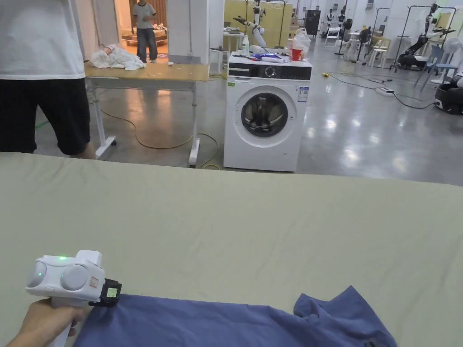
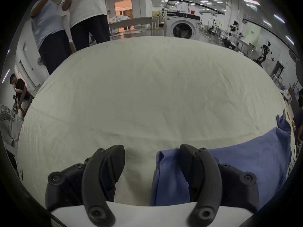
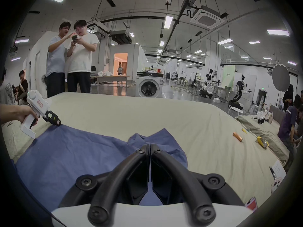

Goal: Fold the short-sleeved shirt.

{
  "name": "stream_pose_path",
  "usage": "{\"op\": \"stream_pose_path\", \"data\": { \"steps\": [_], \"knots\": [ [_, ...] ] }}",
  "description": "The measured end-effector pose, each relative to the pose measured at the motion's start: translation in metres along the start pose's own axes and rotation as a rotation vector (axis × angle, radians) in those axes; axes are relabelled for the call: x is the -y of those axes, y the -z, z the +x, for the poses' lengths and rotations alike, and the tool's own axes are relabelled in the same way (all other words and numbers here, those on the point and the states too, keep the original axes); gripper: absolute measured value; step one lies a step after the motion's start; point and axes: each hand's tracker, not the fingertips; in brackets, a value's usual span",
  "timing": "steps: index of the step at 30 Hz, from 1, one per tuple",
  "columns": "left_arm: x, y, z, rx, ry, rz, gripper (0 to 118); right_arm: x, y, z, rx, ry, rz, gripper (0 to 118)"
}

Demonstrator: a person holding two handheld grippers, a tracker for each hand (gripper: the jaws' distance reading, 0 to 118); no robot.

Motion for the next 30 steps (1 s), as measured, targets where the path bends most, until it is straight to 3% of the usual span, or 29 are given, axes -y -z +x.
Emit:
{"op": "stream_pose_path", "data": {
  "steps": [3, 6, 7, 8, 11, 16, 21, 24, 27, 28, 29, 30],
  "knots": [
    [0.003, -0.009, 0.009, -0.035, 0.024, 0.018, 65, 0.003, 0.005, 0.012, 0.025, -0.007, -0.025, 0],
    [0.006, -0.015, 0.018, 0.031, 0.062, 0.039, 24, 0.000, 0.021, 0.032, 0.074, 0.012, -0.087, 2],
    [0.008, -0.017, 0.023, 0.031, 0.090, 0.046, 15, -0.003, 0.031, 0.040, 0.088, 0.028, -0.121, 4],
    [0.010, -0.018, 0.026, 0.033, 0.115, 0.043, 6, -0.006, 0.039, 0.047, 0.090, 0.045, -0.147, 16],
    [0.014, -0.020, 0.028, 0.014, 0.185, 0.056, 1, -0.016, 0.074, 0.073, 0.083, 0.094, -0.228, 50],
    [0.018, -0.042, 0.020, 0.038, 0.113, 0.075, 0, -0.024, 0.142, 0.099, 0.038, 0.034, -0.368, 53],
    [0.031, -0.060, 0.010, 0.050, 0.087, 0.128, 0, -0.012, 0.187, 0.101, -0.034, 0.062, -0.547, 59],
    [0.038, -0.066, 0.007, 0.046, 0.096, 0.138, 0, -0.003, 0.200, 0.096, -0.096, 0.047, -0.587, 59],
    [0.041, -0.071, 0.006, 0.045, 0.106, 0.143, 0, -0.001, 0.202, 0.094, -0.071, 0.077, -0.582, 51],
    [0.042, -0.074, 0.005, 0.045, 0.107, 0.148, 0, -0.002, 0.202, 0.096, -0.071, 0.110, -0.584, 41],
    [0.042, -0.076, 0.004, 0.043, 0.101, 0.158, 0, -0.004, 0.199, 0.093, -0.071, 0.133, -0.575, 12],
    [0.043, -0.077, 0.004, 0.046, 0.095, 0.166, 0, -0.005, 0.196, 0.090, -0.092, 0.144, -0.567, 4]
  ]
}}
